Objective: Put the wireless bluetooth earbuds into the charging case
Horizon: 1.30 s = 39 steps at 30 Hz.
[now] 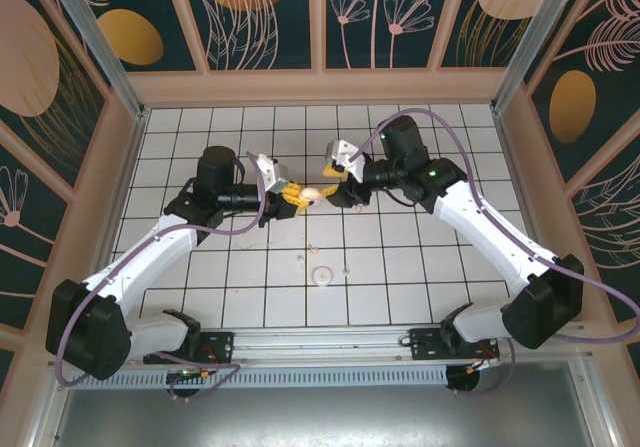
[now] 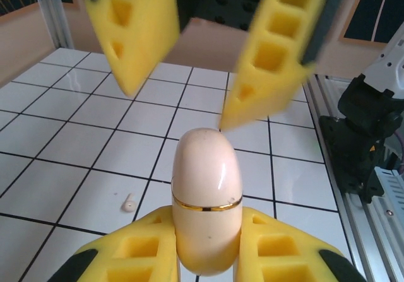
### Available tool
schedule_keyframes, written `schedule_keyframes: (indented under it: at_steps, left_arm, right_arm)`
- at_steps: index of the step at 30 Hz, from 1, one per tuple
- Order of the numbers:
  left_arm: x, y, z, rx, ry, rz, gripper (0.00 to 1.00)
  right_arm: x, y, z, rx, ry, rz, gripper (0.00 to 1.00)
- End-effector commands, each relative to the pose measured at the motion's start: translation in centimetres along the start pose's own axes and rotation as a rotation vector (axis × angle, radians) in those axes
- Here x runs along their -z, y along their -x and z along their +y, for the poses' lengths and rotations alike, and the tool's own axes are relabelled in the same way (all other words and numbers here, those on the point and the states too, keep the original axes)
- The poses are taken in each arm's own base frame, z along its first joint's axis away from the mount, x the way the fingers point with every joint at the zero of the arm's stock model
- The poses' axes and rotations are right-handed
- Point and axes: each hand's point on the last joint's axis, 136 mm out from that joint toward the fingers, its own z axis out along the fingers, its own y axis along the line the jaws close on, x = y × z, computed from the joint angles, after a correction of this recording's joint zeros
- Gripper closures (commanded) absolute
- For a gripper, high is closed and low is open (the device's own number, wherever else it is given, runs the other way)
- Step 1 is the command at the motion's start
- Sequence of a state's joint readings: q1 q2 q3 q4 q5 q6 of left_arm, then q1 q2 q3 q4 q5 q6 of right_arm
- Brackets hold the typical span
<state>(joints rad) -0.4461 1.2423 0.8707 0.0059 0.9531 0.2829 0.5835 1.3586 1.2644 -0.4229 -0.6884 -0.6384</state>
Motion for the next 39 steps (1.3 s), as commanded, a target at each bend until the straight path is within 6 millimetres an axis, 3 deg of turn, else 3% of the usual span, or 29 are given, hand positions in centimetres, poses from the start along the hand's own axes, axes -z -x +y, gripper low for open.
schedule_keyframes:
  at_steps: [1, 3, 4, 14, 24, 28, 32, 35, 39]
  left_arm:
    - [0.1, 0.6, -1.0, -0.036, -0.021, -0.029, 0.81]
    - [0.0, 0.5, -0.8, -0.037, -0.014, -0.033, 0.82]
    - [0.0, 0.5, -0.8, -0.036, -0.010, -0.035, 0.81]
    - [0.0, 1.1, 0.0, -0.028, 0.030, -0.078, 0.80]
    - [-0.6, 0.5, 0.6, 0.011, 0.027, -0.084, 0.80]
    - [-0.7, 0.3, 0.4, 0.021, 0.010, -0.084, 0.80]
    - [-0.5, 0.6, 0.1, 0.016, 0.010, -0.107, 0.80]
    - [-0.6, 0.7, 0.2, 0.021, -0.002, -0.122, 0.80]
    - [-0.6, 1.4, 0.0, 0.019, -0.011, -0.140, 0.80]
  right_arm:
    - [1.0, 1.8, -1.8, -0.026, -0.061, -0.071, 0.51]
    - [0.6, 1.8, -2.2, -0.063, -0.063, -0.078, 0.51]
    - [1.1, 1.4, -3.4, -0.093, -0.092, -0.077, 0.52]
    - [1.6, 1.0, -5.5, -0.250, -0.119, -0.113, 0.52]
    - [3.2, 1.5, -3.8, -0.262, -0.096, -0.156, 0.51]
    - [3.4, 1.9, -0.5, -0.210, 0.025, -0.174, 0.50]
    - [2.9, 1.8, 1.8, -0.085, 0.051, -0.154, 0.42]
    - [2.0, 1.7, 2.4, -0.060, 0.061, -0.135, 0.35]
    - [0.5, 2.0, 3.1, -0.032, 0.097, -0.120, 0.33]
